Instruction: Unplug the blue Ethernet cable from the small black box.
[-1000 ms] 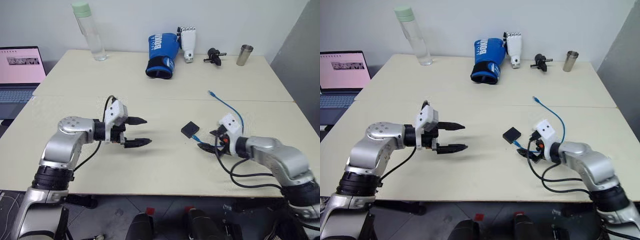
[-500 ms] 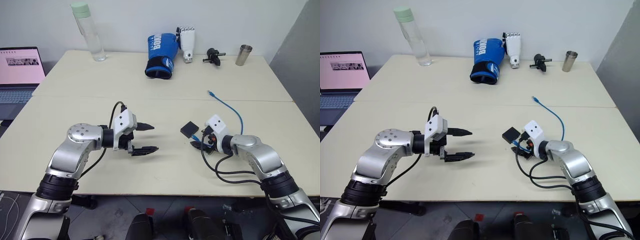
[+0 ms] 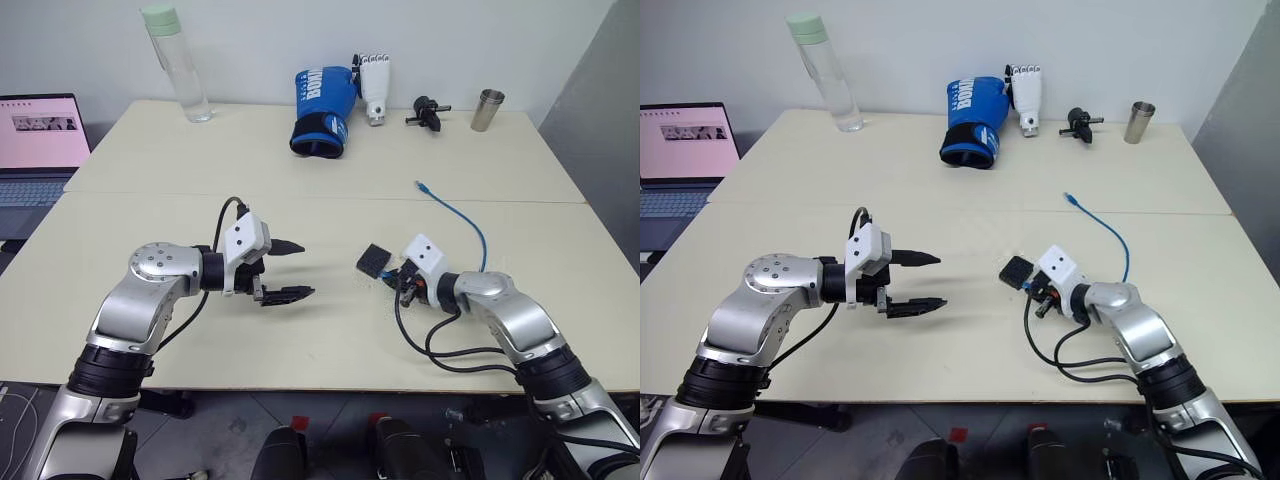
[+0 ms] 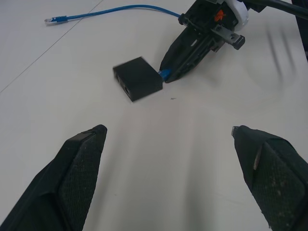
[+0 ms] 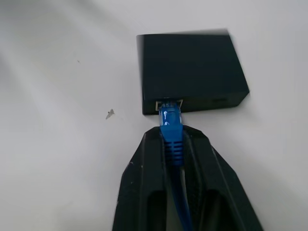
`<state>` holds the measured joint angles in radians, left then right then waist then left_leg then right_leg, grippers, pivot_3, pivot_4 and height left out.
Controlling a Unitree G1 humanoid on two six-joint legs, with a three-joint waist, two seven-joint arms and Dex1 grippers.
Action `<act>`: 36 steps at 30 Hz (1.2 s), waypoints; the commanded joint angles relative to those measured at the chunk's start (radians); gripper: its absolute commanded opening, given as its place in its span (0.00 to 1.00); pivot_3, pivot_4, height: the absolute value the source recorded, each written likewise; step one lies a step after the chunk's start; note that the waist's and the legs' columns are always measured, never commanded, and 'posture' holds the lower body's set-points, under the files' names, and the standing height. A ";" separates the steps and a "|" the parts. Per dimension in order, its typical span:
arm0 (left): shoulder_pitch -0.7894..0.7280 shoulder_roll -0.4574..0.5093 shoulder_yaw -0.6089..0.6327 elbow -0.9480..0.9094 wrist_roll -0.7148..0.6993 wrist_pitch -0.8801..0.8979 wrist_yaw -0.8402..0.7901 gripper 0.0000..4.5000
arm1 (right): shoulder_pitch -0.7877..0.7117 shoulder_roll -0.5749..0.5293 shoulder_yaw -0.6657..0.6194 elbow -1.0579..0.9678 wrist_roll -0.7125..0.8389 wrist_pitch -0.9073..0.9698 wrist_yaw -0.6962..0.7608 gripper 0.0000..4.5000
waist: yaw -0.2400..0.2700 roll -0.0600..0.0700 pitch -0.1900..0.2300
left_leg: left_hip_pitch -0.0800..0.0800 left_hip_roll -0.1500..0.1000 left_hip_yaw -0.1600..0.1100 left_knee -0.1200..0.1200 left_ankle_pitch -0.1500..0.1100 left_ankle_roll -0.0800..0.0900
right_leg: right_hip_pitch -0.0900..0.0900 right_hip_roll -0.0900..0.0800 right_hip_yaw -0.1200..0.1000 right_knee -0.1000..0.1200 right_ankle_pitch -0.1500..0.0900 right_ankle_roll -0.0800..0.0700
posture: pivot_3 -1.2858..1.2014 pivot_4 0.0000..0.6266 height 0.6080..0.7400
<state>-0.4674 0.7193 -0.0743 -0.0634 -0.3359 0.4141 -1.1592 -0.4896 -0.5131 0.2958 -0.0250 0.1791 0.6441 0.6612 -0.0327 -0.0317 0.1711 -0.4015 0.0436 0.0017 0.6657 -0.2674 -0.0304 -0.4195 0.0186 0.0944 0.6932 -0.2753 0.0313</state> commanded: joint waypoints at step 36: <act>-0.419 -0.211 0.083 0.324 -0.180 0.191 0.055 0.95 | -0.400 -0.105 0.017 0.440 -0.627 -1.407 -0.182 0.03 | -0.009 0.000 0.001 | 0.000 -0.001 0.001 0.000 0.002 -0.004 | -0.001 -0.002 0.001 0.002 0.000 0.000 | 0.52 0.24 1.00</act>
<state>-0.8487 0.5127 0.0042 0.2650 -0.5262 0.6430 -1.1011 -0.8545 -0.6185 0.3389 0.4398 -0.4528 -0.7597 0.4951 -0.0416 -0.0318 0.1716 -0.4012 0.0427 0.0024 0.6663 -0.2652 -0.0343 -0.4201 0.0170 0.0957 0.6958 -0.2751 0.0310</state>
